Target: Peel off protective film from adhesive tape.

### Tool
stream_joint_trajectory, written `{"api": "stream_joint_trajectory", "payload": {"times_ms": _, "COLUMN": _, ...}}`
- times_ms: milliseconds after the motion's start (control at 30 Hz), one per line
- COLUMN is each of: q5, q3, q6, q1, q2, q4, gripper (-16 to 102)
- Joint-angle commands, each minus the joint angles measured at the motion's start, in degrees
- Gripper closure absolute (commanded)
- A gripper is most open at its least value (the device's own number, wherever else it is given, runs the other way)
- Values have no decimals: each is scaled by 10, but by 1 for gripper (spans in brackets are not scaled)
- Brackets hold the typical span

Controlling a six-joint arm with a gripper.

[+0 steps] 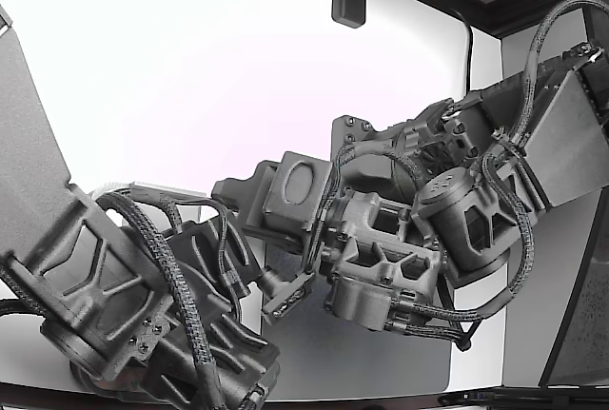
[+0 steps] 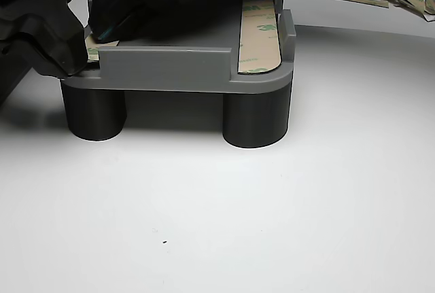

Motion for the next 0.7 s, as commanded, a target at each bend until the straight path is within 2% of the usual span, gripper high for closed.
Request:
{"api": "stream_joint_trajectory", "payload": {"times_ms": 0, "q5": 0, "q3": -13, "q6": 4, "q1": -1, "q2": 17, "q4": -12, "gripper": 97}}
{"api": "stream_joint_trajectory", "payload": {"times_ms": 667, "q5": -7, "q3": -23, "q6": 15, "q1": 7, "q2": 22, "q4": 25, "gripper": 97}}
